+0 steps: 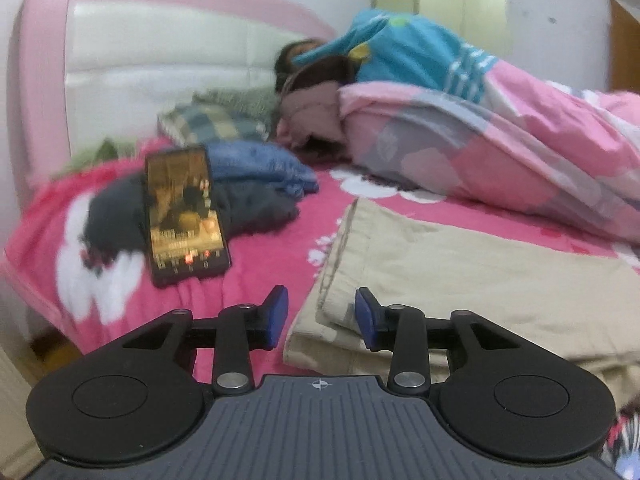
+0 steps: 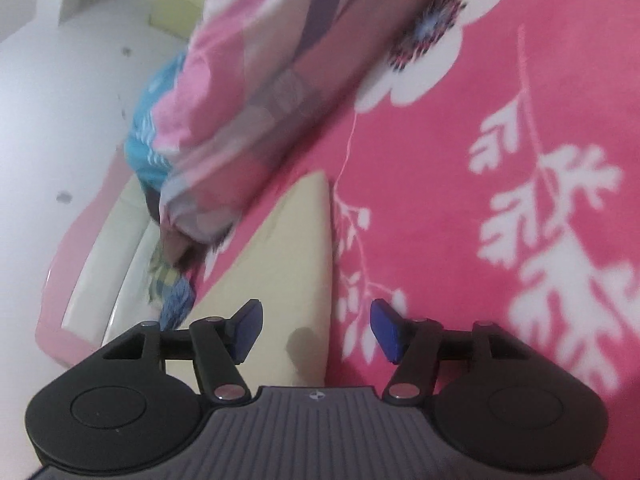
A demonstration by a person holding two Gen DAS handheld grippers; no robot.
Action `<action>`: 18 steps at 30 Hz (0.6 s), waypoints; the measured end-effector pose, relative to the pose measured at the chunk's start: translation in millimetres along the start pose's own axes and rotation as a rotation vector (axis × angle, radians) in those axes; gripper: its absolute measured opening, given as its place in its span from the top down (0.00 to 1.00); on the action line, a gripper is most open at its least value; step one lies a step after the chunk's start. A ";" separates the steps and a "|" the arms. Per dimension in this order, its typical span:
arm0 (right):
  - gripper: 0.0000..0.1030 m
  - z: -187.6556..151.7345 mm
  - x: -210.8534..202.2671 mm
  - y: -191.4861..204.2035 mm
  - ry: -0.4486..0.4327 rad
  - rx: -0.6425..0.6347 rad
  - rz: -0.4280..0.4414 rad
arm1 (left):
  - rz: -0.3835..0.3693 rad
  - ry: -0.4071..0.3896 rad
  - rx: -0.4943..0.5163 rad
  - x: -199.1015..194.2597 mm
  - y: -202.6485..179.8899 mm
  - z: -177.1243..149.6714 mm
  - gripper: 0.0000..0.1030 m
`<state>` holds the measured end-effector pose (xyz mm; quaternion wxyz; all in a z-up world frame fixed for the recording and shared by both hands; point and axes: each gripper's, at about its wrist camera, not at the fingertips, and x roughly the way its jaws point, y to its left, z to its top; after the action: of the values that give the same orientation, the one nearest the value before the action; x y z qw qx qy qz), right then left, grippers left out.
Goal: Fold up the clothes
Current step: 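Move the left tool to the folded trouser edge and pinch it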
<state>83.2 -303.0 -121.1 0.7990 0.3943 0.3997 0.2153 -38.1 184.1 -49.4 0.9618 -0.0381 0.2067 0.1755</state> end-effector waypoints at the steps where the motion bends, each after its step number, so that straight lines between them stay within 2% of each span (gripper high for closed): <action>1: 0.37 6.5 7.8 1.4 0.043 -0.004 0.003 | -0.010 -0.005 0.023 -4.4 -3.9 -2.5 0.63; 3: 0.38 19.5 26.0 1.5 0.120 0.010 0.012 | -0.037 0.011 0.036 -8.4 -10.7 -8.9 0.59; 4: 0.38 26.2 34.6 1.3 0.146 0.017 0.011 | -0.055 0.035 0.007 -7.3 -11.4 -12.7 0.58; 9: 0.38 42.8 68.3 13.6 0.205 -0.005 -0.011 | -0.257 0.136 -0.412 7.2 19.9 -30.7 0.56; 11: 0.38 40.6 69.4 15.1 0.226 -0.007 -0.010 | -0.328 0.158 -0.568 13.3 35.8 -37.1 0.48; 14: 0.38 37.7 68.4 14.6 0.260 0.000 -0.002 | -0.367 0.184 -0.676 22.2 51.7 -43.1 0.45; 18: 0.37 35.5 70.5 13.6 0.302 0.019 0.014 | -0.396 0.181 -0.690 34.8 52.4 -41.1 0.38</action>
<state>153.0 -264.7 -130.2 0.7246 0.3677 0.5145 0.2739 -42.7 238.3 -101.2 0.8856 -0.4131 0.2081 0.0420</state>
